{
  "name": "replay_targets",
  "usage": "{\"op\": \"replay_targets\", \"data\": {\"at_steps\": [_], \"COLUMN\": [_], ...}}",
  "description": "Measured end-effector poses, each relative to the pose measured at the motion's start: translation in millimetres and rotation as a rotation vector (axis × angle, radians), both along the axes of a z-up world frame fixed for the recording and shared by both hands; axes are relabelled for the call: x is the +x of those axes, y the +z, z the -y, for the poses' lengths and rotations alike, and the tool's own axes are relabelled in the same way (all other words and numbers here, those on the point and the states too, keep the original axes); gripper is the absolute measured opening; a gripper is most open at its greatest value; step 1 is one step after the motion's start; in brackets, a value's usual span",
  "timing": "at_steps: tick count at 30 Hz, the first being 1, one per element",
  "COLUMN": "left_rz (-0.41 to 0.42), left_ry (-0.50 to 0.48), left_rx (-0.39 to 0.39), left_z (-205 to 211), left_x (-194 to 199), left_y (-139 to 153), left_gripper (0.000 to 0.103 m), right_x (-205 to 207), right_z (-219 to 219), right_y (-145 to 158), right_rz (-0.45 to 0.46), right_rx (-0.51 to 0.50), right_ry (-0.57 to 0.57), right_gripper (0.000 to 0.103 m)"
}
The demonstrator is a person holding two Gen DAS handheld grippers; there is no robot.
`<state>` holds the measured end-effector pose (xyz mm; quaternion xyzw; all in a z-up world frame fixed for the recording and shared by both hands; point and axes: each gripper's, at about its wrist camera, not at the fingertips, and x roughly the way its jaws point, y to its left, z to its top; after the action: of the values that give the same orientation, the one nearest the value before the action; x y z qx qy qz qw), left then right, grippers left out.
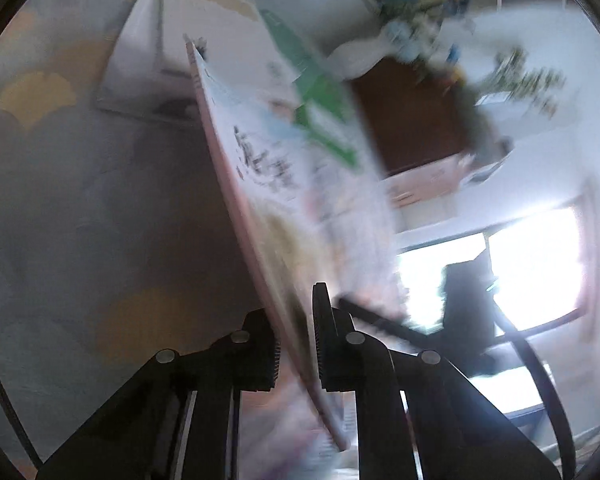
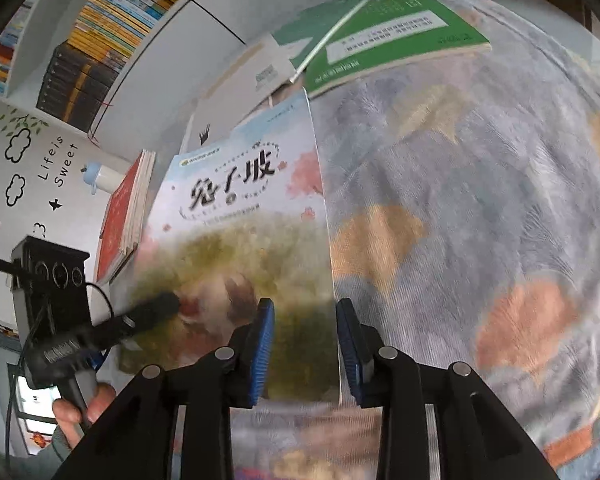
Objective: Organize books
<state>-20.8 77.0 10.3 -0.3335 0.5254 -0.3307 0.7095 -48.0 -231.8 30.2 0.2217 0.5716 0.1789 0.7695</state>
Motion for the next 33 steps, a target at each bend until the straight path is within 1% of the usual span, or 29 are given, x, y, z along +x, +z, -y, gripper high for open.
{"op": "replay_targets", "data": {"at_steps": [1,2,3,4,6,7,8,9,10,11,12,13,14,16,17,18,19,20,21,22,25,27,28,30,32,33], "left_rz": [-0.009,-0.015,-0.021,-0.031,-0.062,-0.080,-0.091,-0.097,-0.101,-0.109,-0.118,-0.119,-0.114,-0.056,-0.003,0.040,0.074,0.100,0.110,0.114,0.152,0.175,0.185,0.211,0.230,0.235], "left_ry": [0.006,0.014,0.020,0.027,0.044,0.056,0.060,0.057,0.054,0.050,0.049,0.048,0.046,0.027,0.008,-0.008,-0.018,-0.021,-0.022,-0.022,0.009,0.061,0.091,0.161,0.219,0.262], "left_rx": [-0.047,-0.080,-0.099,-0.136,-0.213,-0.242,-0.253,-0.248,-0.240,-0.232,-0.217,-0.200,-0.165,-0.004,0.095,0.144,0.158,0.153,0.124,0.106,0.061,0.043,0.038,0.053,0.088,0.116], "left_z": [-2,-5,-4,-5,-9,-11,-10,-10,-9,-9,-9,-11,-11,-9,-4,-1,-2,-5,-15,-20,-42,-60,-71,-98,-120,-137], "left_x": [3,6,9,12,16,18,18,19,19,17,17,16,17,14,11,9,5,3,0,0,-8,-9,-9,-4,2,7], "left_y": [4,7,8,8,5,3,0,-2,-3,-5,-8,-9,-9,-1,7,14,19,25,29,31,44,55,59,67,71,71], "left_gripper": [0.011,0.011,0.011,0.011,0.011,0.011,0.011,0.011,0.011,0.011,0.011,0.011,0.011,0.011,0.011,0.011,0.011,0.011,0.011,0.012,0.012,0.012,0.012,0.012,0.012,0.012], "right_x": [-2,-4,-8,-10,-12,-10,-8,-4,0,5,12,20,24,30,31,31,29,25,20,15,10,10,13,23,45,55], "right_z": [4,8,14,20,27,30,30,30,28,25,19,11,6,-6,-17,-28,-40,-54,-64,-73,-88,-107,-119,-135,-160,-173], "right_y": [2,4,4,4,0,-4,-8,-13,-16,-15,-15,-13,-11,-2,8,18,27,39,50,62,91,110,119,128,129,128], "right_rz": [-0.007,-0.013,-0.022,-0.027,-0.026,-0.039,-0.052,-0.067,-0.067,-0.062,-0.061,-0.064,-0.058,-0.024,0.004,0.032,0.066,0.112,0.153,0.190,0.262,0.323,0.352,0.373,0.382,0.385], "right_rx": [0.028,0.066,0.111,0.167,0.268,0.336,0.388,0.459,0.505,0.523,0.525,0.498,0.460,0.368,0.281,0.207,0.126,0.038,-0.024,-0.059,-0.095,-0.150,-0.161,-0.141,-0.101,-0.084], "right_ry": [-0.003,-0.016,-0.036,-0.062,-0.106,-0.125,-0.137,-0.154,-0.167,-0.166,-0.153,-0.141,-0.132,-0.088,-0.039,0.010,0.067,0.128,0.176,0.214,0.282,0.349,0.383,0.426,0.471,0.489], "right_gripper": [0.034,0.039,0.055,0.069,0.072,0.072,0.072,0.071,0.064,0.057,0.040,0.033,0.031,0.025,0.024,0.024,0.024,0.024,0.024,0.024,0.024,0.024,0.024,0.024,0.024,0.024]}}
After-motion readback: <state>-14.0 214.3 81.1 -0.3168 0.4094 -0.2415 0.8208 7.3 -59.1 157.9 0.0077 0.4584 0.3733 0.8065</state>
